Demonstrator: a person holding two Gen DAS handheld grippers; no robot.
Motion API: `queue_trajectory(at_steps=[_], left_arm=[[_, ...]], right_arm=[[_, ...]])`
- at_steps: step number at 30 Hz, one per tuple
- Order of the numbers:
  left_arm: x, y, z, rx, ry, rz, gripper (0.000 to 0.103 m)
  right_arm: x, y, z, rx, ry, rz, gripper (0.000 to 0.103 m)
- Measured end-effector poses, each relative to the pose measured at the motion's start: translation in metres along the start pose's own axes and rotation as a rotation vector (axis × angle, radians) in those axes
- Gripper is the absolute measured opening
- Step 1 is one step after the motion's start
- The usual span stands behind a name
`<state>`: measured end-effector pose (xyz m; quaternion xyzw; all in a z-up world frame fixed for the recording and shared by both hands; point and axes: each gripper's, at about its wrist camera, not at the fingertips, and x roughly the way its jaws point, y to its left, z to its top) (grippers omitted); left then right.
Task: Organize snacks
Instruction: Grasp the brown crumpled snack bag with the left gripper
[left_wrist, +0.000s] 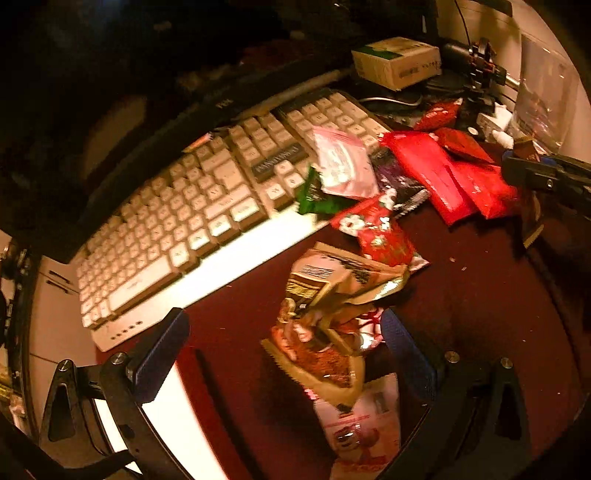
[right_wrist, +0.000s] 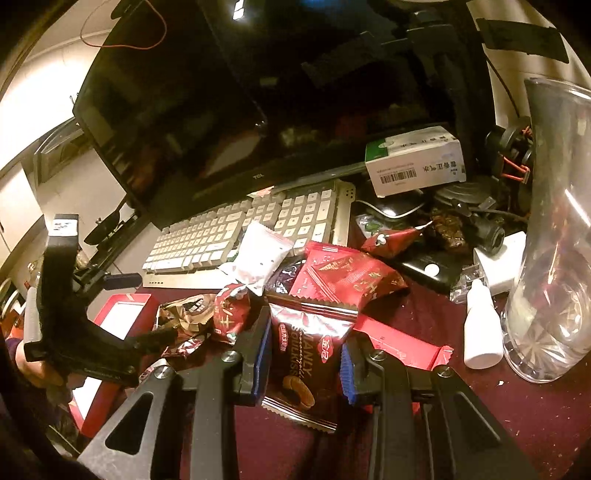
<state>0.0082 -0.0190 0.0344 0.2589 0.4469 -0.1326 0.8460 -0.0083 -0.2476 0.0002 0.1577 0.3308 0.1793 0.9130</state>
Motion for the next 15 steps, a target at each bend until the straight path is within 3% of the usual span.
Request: queue_trajectory(at_steps=[2,4,5,6,8,12,15], left_arm=[[0.001,-0.001,0.0,-0.008,-0.002,-0.024,0.094],[0.001,-0.001,0.001,-0.022,-0.004,-0.053,0.075],[0.003,0.001,0.001,-0.033,0.002,-0.078,0.052],[0.006,0.002,0.002,-0.046,0.014,-0.106,0.041],[0.008,0.001,0.003,-0.046,0.013,-0.113,0.037],[0.002,0.004,0.003,-0.06,-0.01,-0.144,0.022],[-0.001,0.011,0.003,-0.081,-0.025,-0.172,0.019]], right_arm=[[0.0,-0.002,0.0,0.002,-0.001,-0.001,0.032],[0.0,-0.003,0.0,0.008,-0.001,-0.003,0.032],[0.0,-0.003,0.0,0.01,-0.001,-0.004,0.032],[0.0,-0.004,0.0,0.012,0.001,-0.003,0.032],[0.001,-0.003,0.001,0.011,0.004,-0.007,0.032],[0.002,-0.002,0.0,0.01,0.007,-0.013,0.032],[0.004,-0.001,0.0,0.007,0.01,-0.013,0.032]])
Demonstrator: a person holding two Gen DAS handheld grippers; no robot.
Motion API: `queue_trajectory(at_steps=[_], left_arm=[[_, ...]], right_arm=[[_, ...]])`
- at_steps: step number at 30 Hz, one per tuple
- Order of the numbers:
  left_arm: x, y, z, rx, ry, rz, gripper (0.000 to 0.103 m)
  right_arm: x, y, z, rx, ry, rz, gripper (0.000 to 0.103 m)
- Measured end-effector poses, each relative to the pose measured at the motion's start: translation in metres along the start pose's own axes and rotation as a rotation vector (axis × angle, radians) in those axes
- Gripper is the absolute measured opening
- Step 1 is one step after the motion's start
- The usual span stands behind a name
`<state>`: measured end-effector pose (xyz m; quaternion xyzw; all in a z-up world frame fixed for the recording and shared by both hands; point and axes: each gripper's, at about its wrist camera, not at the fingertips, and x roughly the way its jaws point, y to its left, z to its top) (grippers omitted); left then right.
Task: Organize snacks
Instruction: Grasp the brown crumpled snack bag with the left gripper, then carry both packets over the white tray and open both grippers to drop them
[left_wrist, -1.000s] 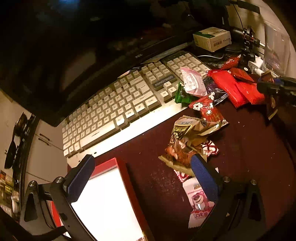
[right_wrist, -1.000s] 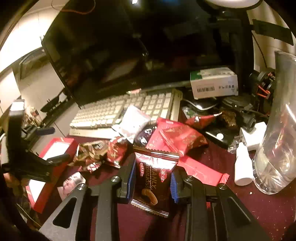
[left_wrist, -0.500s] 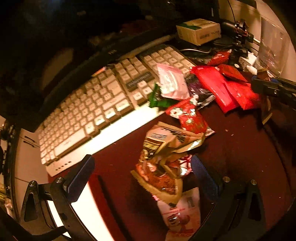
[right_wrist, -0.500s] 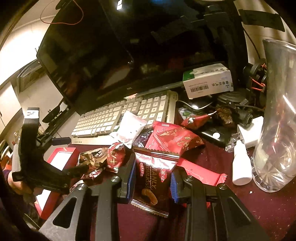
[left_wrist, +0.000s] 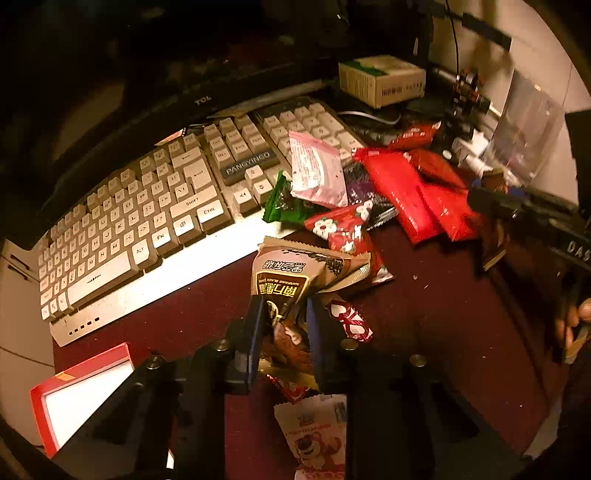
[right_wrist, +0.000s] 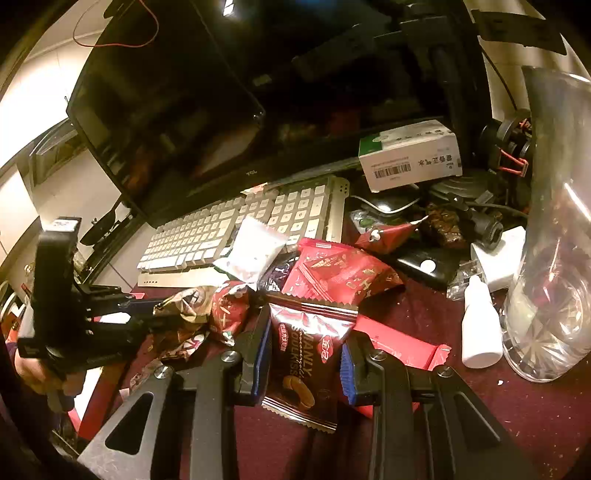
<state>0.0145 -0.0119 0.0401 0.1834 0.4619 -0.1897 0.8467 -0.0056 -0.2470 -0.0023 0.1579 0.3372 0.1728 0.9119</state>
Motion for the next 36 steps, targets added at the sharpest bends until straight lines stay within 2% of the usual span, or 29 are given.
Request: queue_trajectory(at_steps=[9,12,15,18,23,25,30,33,36], left_arm=[[-0.016,0.001,-0.01,-0.061,-0.054,-0.081,0.017],[-0.035,0.009,-0.017,-0.109,-0.097,-0.114,0.017],[-0.059,0.02,-0.033,-0.151,-0.148,-0.112,0.017],[-0.088,0.041,-0.056,-0.208,-0.18,-0.081,0.017],[-0.125,0.082,-0.108,-0.298,-0.219,0.046,0.017],[-0.133,0.099,-0.128,-0.336,-0.215,0.083,0.017],[-0.131,0.137,-0.167,-0.433,-0.172,0.122,0.017],[-0.123,0.149,-0.178,-0.461,-0.149,0.151,0.017],[-0.12,0.157,-0.187,-0.466,-0.139,0.145,0.017]], right_arm=[[-0.004,0.011,-0.002,-0.059,-0.039,0.013,0.032],[-0.005,0.006,-0.001,-0.038,-0.042,0.011,0.032],[-0.007,0.003,0.0,-0.025,-0.049,0.007,0.032],[-0.008,0.005,-0.001,-0.033,-0.052,-0.002,0.032],[-0.008,0.007,-0.001,-0.04,-0.057,-0.027,0.032],[-0.01,0.008,-0.002,-0.045,-0.071,-0.041,0.032],[-0.006,0.012,0.0,-0.034,-0.057,-0.054,0.032],[-0.003,0.035,0.0,-0.016,-0.039,0.011,0.032],[0.008,0.09,-0.001,-0.069,-0.012,0.1,0.032]])
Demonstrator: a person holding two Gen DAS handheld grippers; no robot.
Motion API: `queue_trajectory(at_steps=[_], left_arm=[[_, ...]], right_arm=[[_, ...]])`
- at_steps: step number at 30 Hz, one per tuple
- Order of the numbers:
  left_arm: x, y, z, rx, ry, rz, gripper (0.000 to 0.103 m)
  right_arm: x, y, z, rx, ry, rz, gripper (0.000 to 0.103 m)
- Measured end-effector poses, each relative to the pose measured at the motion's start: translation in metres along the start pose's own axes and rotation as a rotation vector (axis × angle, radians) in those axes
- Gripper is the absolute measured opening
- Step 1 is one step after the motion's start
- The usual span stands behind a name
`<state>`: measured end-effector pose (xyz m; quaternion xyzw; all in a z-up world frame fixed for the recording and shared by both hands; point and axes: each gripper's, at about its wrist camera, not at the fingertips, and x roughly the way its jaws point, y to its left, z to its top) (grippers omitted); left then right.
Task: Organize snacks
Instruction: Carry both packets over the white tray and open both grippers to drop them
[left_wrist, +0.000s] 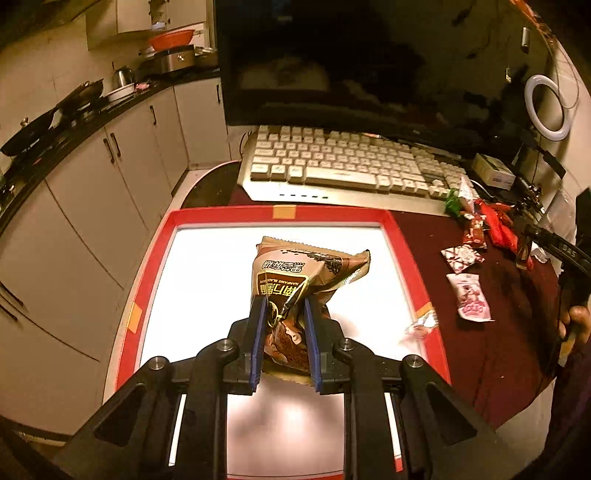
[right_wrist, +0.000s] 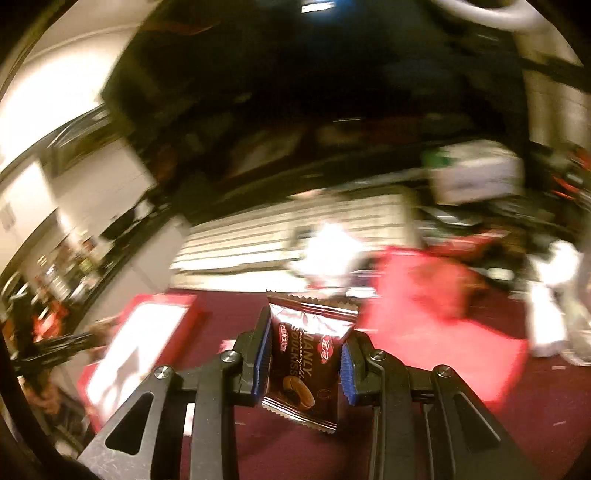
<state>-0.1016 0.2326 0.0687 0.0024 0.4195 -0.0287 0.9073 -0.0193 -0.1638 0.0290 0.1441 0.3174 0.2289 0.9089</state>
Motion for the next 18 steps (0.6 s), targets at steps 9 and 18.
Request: queue_trajectory(at_steps=[9,18], left_arm=[[0.002,0.037,-0.02,-0.047,0.032,0.017,0.017],[-0.017,0.055,-0.025,-0.067,-0.035,0.132,0.059]], right_arm=[[0.079,0.151,-0.01,-0.175,0.152,0.24,0.032],[0.109,0.202,-0.026,-0.168,0.227,0.312,0.048]])
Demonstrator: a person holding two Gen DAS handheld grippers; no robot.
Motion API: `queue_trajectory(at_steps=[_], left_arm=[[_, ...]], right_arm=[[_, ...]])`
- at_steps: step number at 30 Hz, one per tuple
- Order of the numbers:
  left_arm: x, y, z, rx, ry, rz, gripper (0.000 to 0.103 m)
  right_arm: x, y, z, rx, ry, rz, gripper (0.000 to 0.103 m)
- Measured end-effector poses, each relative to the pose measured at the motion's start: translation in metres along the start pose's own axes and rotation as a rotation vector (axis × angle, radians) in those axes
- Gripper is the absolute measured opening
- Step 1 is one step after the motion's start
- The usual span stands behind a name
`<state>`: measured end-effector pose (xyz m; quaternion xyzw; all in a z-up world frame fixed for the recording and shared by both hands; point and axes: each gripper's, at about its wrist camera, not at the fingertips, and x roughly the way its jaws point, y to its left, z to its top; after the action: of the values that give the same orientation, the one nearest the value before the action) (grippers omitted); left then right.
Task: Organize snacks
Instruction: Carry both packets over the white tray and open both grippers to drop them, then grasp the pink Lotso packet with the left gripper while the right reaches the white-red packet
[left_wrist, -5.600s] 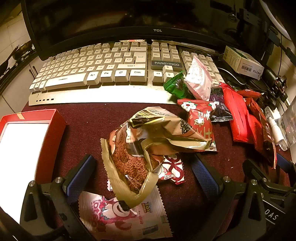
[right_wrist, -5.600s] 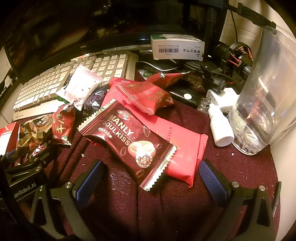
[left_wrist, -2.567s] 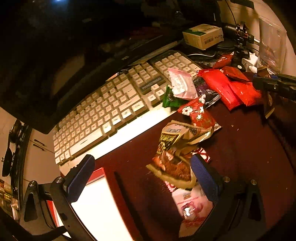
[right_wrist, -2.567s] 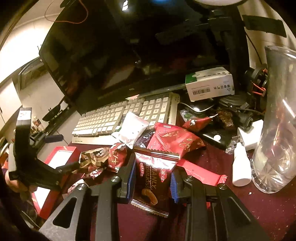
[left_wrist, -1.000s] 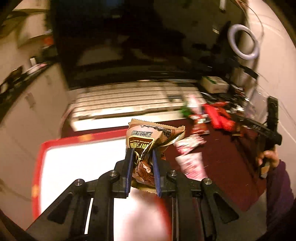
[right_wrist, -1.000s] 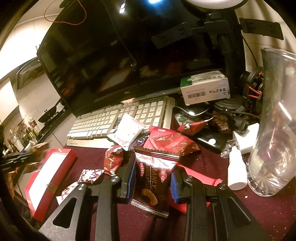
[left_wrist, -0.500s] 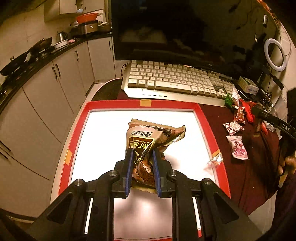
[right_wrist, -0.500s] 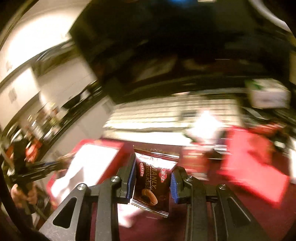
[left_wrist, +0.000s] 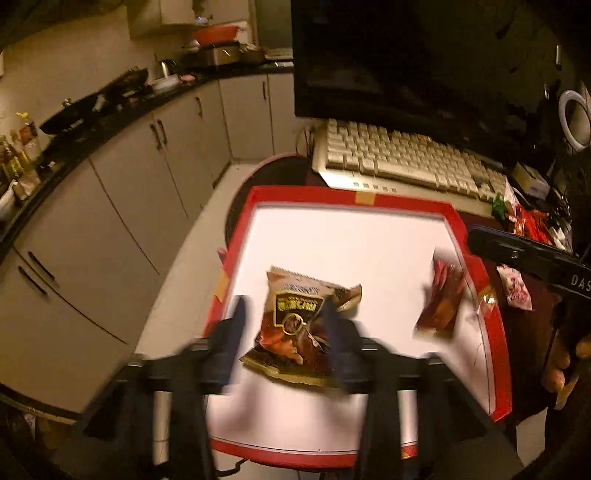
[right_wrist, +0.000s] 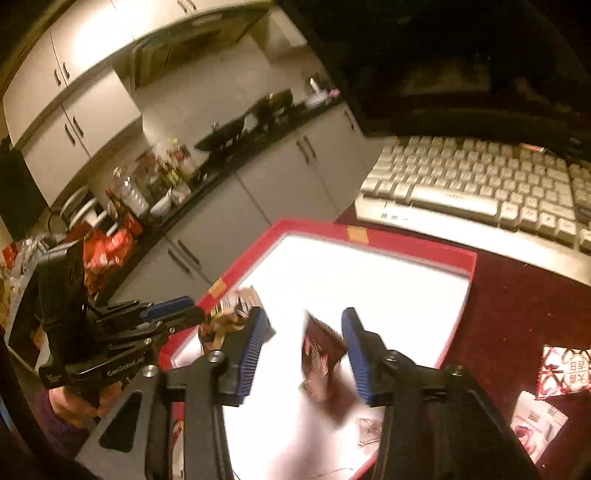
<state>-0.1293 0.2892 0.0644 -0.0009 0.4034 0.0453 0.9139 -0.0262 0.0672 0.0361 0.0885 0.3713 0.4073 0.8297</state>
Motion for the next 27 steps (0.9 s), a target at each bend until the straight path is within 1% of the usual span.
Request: queue_trajectory(at_steps=[1,2,3,4,6,7,9,13,16,17,19,20,22,23,24,25,27], left_arm=[[-0.006,-0.002,0.0,0.0,-0.03,-0.007,0.06],[-0.009,-0.003,0.001,0.002,-0.044,-0.015,0.06],[-0.013,-0.006,0.001,0.006,-0.057,-0.028,0.06],[-0.016,-0.012,0.002,0.012,-0.07,-0.056,0.06],[-0.02,-0.024,0.001,0.023,-0.075,-0.097,0.06],[-0.02,-0.033,0.001,0.04,-0.068,-0.12,0.06],[-0.018,-0.055,-0.001,0.075,-0.057,-0.156,0.061],[-0.016,-0.107,-0.005,0.15,-0.03,-0.235,0.061],[-0.019,-0.151,-0.004,0.21,-0.023,-0.283,0.061],[-0.022,-0.162,-0.005,0.227,-0.022,-0.292,0.061],[-0.023,-0.192,-0.006,0.271,-0.015,-0.302,0.067],[-0.023,-0.207,-0.008,0.29,-0.012,-0.303,0.074],[-0.022,-0.234,-0.011,0.326,-0.008,-0.306,0.075],[-0.02,-0.246,-0.012,0.343,-0.003,-0.306,0.075],[-0.018,-0.259,-0.014,0.364,0.002,-0.304,0.075],[-0.016,-0.268,-0.015,0.38,0.003,-0.301,0.075],[-0.012,-0.284,-0.016,0.41,-0.002,-0.285,0.075]], right_arm=[[-0.006,-0.004,-0.001,0.004,-0.027,-0.007,0.052],[-0.012,-0.01,-0.001,0.011,-0.051,-0.021,0.054],[-0.027,-0.018,-0.005,0.022,-0.085,-0.049,0.056],[-0.037,-0.024,-0.008,0.029,-0.107,-0.068,0.056],[-0.06,-0.04,-0.012,0.052,-0.153,-0.119,0.058],[-0.08,-0.055,-0.019,0.079,-0.185,-0.16,0.061],[-0.109,-0.076,-0.03,0.117,-0.224,-0.21,0.063],[-0.17,-0.124,-0.056,0.206,-0.309,-0.344,0.07],[-0.203,-0.151,-0.077,0.258,-0.338,-0.393,0.071],[-0.209,-0.159,-0.081,0.277,-0.342,-0.398,0.072],[-0.221,-0.176,-0.092,0.326,-0.358,-0.392,0.074],[-0.227,-0.184,-0.097,0.346,-0.367,-0.385,0.074],[-0.236,-0.207,-0.11,0.423,-0.388,-0.352,0.074],[-0.241,-0.219,-0.114,0.484,-0.389,-0.312,0.074],[-0.242,-0.226,-0.116,0.511,-0.404,-0.271,0.074],[-0.242,-0.232,-0.117,0.533,-0.406,-0.249,0.075],[-0.242,-0.237,-0.12,0.565,-0.398,-0.247,0.075]])
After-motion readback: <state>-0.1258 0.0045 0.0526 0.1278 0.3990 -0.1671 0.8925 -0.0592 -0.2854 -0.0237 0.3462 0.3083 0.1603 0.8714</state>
